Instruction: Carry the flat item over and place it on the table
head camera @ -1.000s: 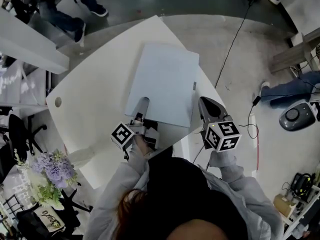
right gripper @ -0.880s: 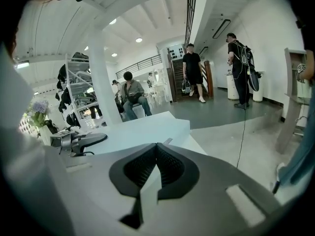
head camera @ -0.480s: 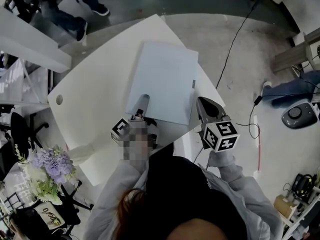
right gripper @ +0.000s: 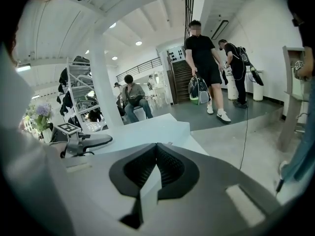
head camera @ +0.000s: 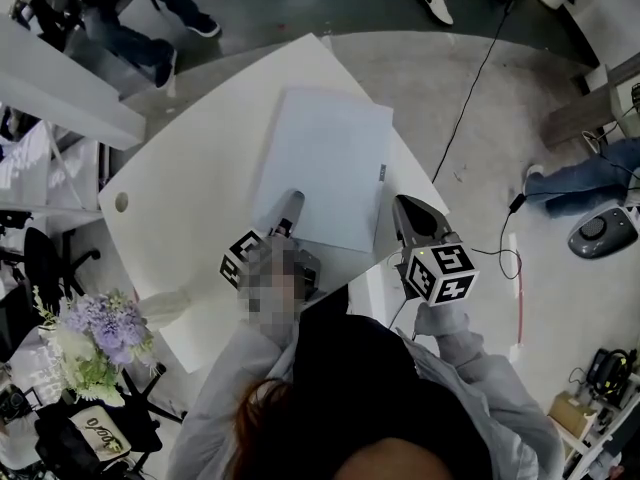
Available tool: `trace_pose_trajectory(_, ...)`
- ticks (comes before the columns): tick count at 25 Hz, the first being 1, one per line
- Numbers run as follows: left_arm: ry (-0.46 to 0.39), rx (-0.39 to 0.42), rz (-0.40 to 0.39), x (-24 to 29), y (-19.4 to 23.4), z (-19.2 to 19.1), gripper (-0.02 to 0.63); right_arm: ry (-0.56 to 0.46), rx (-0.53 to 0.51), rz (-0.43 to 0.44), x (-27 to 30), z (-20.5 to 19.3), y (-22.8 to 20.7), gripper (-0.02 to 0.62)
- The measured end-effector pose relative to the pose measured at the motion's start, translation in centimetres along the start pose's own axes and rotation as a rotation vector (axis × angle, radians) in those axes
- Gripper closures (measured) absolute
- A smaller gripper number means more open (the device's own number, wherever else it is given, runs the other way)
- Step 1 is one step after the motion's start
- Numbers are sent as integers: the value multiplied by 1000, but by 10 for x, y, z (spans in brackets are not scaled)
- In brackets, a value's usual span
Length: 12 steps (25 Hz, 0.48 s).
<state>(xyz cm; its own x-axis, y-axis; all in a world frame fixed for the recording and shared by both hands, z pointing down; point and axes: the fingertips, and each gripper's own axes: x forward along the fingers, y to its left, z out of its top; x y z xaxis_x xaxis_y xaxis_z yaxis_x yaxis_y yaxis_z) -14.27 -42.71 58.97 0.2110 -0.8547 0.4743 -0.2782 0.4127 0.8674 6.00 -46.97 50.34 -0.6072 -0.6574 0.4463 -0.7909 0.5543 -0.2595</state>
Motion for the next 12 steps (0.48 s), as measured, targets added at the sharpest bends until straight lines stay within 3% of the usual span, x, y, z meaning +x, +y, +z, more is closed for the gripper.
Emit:
trace_pose_trajectory(3,45,12,23,-4,1,-8,37,-5,5,-1,-3,0,3,584)
trace_pose_trajectory(12,95,43,20,-29,9,-20,8,-18,10,-15,-24,-12,16,584)
